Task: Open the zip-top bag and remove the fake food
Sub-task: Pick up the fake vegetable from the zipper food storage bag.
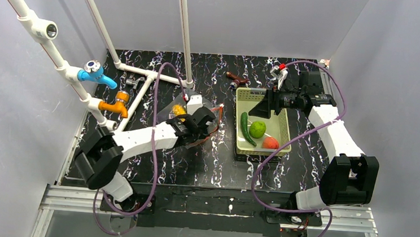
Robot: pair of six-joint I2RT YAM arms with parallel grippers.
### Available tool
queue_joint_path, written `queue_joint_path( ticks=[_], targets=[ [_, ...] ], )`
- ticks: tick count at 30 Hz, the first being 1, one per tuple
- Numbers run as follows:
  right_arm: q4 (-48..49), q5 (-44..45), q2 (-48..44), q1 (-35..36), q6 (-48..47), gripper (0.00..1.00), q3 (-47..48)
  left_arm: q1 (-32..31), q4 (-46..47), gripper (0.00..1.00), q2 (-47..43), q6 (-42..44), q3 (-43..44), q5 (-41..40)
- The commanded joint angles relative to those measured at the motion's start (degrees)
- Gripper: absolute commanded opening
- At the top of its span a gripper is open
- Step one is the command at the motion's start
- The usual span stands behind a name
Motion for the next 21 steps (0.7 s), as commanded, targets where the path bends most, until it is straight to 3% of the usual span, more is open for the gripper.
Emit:
queue_joint_path(
  ticks=[1,7,15,21],
  targets=[
    [0.8,-1.7,-2.0,0.0,3.8,0.84,0.5,-0.6,-3.1,0.0,-6.6,2.5,-3.5,3.6],
    [1.0,-1.7,-2.1,-0.1,3.8,0.84,0.5,-3.2,-5.5,0.0,-10.3,5.7,-1.2,6.2],
    [0.5,-1.7,-2.6,-0.1,3.8,0.84,0.7,-3.8,-21.9,0.0,-14.1,10.0,6.7,9.3],
    [-0.7,-1.7,-3.4,-0.4,3.8,0.84,1.8,-4.1,-23.4,0.0,-20.0,10.2,5.5,17.0]
  ],
)
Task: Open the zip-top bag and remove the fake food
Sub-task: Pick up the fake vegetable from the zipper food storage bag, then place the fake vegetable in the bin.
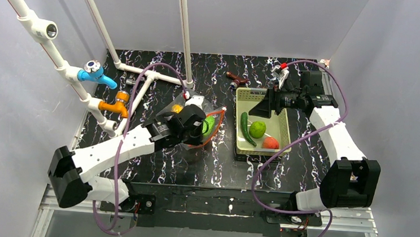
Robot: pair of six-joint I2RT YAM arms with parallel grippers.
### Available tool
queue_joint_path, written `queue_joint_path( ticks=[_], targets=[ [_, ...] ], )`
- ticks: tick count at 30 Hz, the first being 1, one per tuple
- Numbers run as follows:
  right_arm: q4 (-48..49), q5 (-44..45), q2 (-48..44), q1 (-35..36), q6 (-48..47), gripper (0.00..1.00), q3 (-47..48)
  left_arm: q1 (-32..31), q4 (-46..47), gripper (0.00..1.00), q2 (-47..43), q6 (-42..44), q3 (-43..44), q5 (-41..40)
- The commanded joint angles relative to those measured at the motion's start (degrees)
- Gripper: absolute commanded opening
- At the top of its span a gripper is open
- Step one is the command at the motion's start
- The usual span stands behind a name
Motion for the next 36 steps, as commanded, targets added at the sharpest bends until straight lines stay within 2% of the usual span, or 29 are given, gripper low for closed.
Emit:
queue_joint_path(
  ticks=[1,2,3,4,7,8,16,24,32,34,36],
  targets=[
    [-0.8,-1.6,-2.5,-0.7,0.5,0.84,2.0,-0.6,-4.7,0.0,-5.4,1.5,0.9,6.6],
    [-0.9,14.6,-2.5,-0.9,0.5,0.84,2.1,-0.8,-4.7,0.0,-5.7,1.7,1.6,7.3],
    [-1.0,3.1,-2.6,-1.1,0.5,0.84,2.2,-1.1,-4.6,0.0,-6.0,2.1,2.2,7.8],
    [-1.0,1.9,-2.6,-1.3,0.5,0.84,2.2,-1.4,-4.4,0.0,-6.0,2.3,3.0,8.3],
    [-0.6,2.0,-2.9,-2.2,3.1,0.84,2.1,-2.1,-3.6,0.0,-5.3,2.9,5.5,9.8],
    [-0.1,2.3,-3.2,-2.7,-4.0,0.84,1.9,-2.2,-3.4,0.0,-4.9,2.9,6.3,10.4],
    [1.9,4.7,-5.5,-6.2,-4.6,0.84,0.7,-3.5,4.7,0.0,1.2,2.8,11.0,14.6],
    [6.9,4.8,-8.1,-12.4,-4.6,0.84,-2.5,-3.5,13.4,0.0,15.3,6.4,18.3,12.2],
    [8.3,4.2,-8.4,-13.8,-4.6,0.84,-3.7,-3.3,18.9,0.0,31.7,12.0,29.2,7.8],
    [9.2,6.6,-8.7,-13.9,-4.6,0.84,-4.0,-3.2,19.5,0.0,35.2,13.4,31.4,6.5],
    [11.8,12.8,-9.7,-13.9,-4.6,0.84,-5.4,-3.1,19.5,0.0,38.7,14.1,33.4,4.9]
  ],
)
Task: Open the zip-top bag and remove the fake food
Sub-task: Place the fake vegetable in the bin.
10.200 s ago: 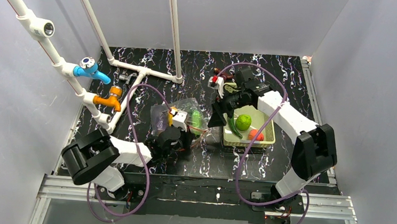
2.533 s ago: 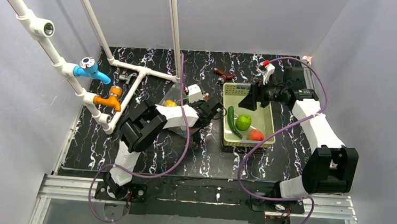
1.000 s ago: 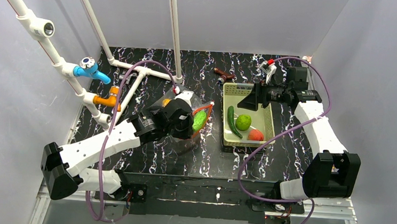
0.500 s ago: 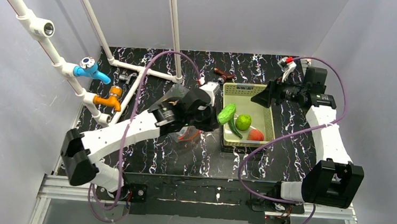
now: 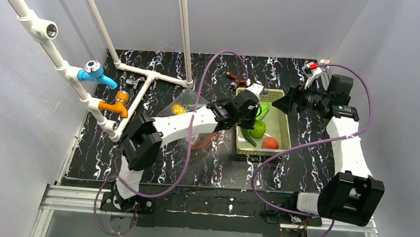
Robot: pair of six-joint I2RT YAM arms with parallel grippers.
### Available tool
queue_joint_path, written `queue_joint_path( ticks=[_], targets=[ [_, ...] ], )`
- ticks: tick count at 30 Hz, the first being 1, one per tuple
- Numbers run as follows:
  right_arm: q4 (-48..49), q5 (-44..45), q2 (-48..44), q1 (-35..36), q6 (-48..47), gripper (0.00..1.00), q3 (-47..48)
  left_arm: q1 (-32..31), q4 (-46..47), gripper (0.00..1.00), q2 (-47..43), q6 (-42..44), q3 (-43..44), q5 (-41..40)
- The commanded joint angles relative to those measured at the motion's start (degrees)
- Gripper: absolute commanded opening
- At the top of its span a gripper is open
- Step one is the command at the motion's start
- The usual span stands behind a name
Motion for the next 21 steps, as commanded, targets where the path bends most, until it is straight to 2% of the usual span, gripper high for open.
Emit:
queue_joint_path(
  ticks=[1,5,6,11,15,21],
  targets=[
    [7.1,10.2,-3.2,-0.4,-0.9,0.84,-2.4,0.3,2.1,0.0,4.8,3.7,5.3,-4.9],
    [10.5,20.0,-4.5,-0.4,-0.9,0.84,-4.0,1.5,4.3,0.0,7.9,1.2,6.7,-5.3],
    [10.9,22.6,-4.4,-0.4,14.5,0.84,-4.0,1.8,5.0,0.05,8.4,0.2,6.7,-5.1],
    [12.3,34.3,-3.2,-0.4,21.4,0.84,-4.1,3.5,7.0,0.25,11.1,-3.3,8.2,-1.4],
    [12.2,34.3,-2.7,-0.4,21.8,0.84,-4.0,4.1,5.8,0.43,12.6,-4.1,10.6,2.1],
    [12.0,30.8,-2.1,-0.5,21.8,0.84,-3.9,4.5,7.3,0.66,8.3,-3.1,7.6,5.5]
  ],
)
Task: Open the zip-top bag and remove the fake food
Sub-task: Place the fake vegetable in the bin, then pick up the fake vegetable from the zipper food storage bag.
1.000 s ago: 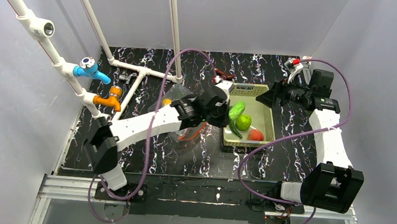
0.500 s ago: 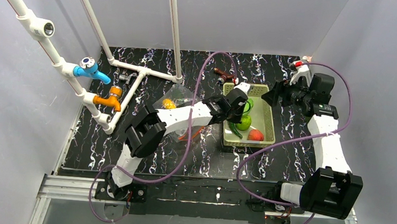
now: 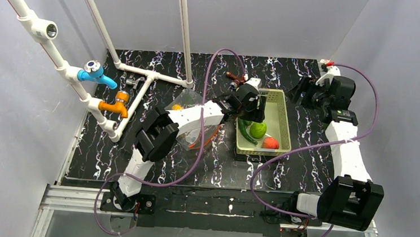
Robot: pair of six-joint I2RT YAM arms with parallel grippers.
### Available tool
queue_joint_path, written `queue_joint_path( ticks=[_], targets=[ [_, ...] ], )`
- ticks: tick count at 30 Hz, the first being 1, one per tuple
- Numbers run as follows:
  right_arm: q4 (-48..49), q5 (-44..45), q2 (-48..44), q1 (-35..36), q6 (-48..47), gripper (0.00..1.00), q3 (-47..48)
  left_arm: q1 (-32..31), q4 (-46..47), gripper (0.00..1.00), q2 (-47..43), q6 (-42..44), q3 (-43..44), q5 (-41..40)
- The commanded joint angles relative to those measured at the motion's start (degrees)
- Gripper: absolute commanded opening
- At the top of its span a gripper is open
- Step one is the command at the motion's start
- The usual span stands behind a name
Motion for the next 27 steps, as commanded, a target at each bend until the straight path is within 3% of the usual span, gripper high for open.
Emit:
queue_joint_path(
  ticks=[1,9,14,17,21,23,27],
  targets=[
    [2.5,-2.1,0.7,-0.5,1.5,0.84,0.4,-0.2,1.3,0.69,-6.0,0.8,-1.8,3.8],
    [0.7,-9.7,1.4,-0.9,1.5,0.84,1.5,-0.1,-1.0,0.98,-19.4,6.1,-10.0,8.0],
    [0.2,-21.5,0.9,-1.5,1.5,0.84,0.9,-0.1,-6.3,0.98,-29.5,6.9,-18.4,2.8],
    [-1.6,-28.1,1.6,-1.6,1.5,0.84,1.4,-0.1,-9.5,0.98,-36.2,1.3,-24.1,-2.8],
    [-2.9,-28.5,2.1,-1.6,1.5,0.84,1.7,-0.7,-9.6,0.98,-42.9,-5.3,-30.6,-5.4],
    [-2.5,-28.8,1.8,-1.6,-11.0,0.84,1.3,-1.7,-9.9,0.97,-44.5,-7.1,-32.5,-8.8],
    [-1.6,-29.6,1.1,-1.6,-11.4,0.84,0.8,-4.6,-10.4,0.91,-43.1,-10.4,-33.7,-16.2]
  ],
)
